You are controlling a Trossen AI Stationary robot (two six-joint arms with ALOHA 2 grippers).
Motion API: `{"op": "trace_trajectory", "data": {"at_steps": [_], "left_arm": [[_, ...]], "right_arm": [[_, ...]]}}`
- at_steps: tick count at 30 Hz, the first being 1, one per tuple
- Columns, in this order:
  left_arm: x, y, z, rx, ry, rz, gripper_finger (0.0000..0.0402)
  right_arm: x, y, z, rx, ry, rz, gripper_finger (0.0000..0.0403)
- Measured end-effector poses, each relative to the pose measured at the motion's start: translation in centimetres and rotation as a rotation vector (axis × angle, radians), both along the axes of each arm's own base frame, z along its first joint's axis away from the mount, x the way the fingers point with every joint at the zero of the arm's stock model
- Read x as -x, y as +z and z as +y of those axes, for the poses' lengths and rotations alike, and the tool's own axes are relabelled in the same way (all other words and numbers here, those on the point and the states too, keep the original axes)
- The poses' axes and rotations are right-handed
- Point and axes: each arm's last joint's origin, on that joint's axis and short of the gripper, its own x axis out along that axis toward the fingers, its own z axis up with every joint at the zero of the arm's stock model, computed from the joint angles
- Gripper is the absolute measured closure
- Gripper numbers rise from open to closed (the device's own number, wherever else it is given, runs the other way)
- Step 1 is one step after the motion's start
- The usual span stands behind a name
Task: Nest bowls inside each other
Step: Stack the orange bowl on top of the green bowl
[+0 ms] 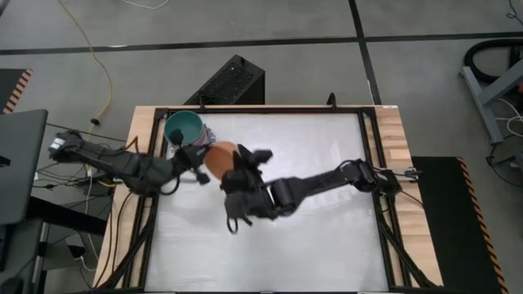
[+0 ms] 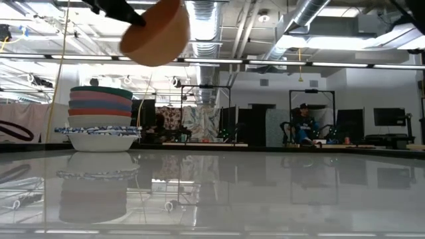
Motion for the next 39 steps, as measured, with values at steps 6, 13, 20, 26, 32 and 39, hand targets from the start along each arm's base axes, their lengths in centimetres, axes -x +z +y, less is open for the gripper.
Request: {"op": "trace_trajectory", "data": {"at_steps": [6, 13, 20, 26, 32, 39], "left_arm": [[-1.6, -0.1, 4.2, 0.002, 0.047, -0.091, 0.0401], [-2.8, -1.1, 7.8, -0.191, 0.063, -0.216, 0.0401], [-2.6, -0.8, 9.9, -0.195, -0.005, -0.316, 0.0401], [-2.3, -0.3, 11.5, -0.221, 0.077, -0.422, 0.0401], [-3.3, -1.0, 12.4, -0.332, 0.197, -0.359, 0.0401], [-4.3, -1.8, 12.8, -0.397, 0.215, -0.338, 0.0401]], "right_arm": [[1.9, 0.4, 3.7, 0.037, -0.010, -0.050, 0.0245], [3.5, -1.0, 2.2, 0.015, -0.034, -0.109, 0.0246], [5.1, -2.3, -4.0, -0.038, -0.163, -0.273, 0.0246], [4.0, -2.4, -5.9, -0.030, -0.214, -0.273, 0.0245], [3.8, -2.0, -6.2, -0.038, -0.222, -0.302, 0.0246], [3.4, -1.6, -10.1, -0.014, -0.314, -0.262, 0.0246]]}}
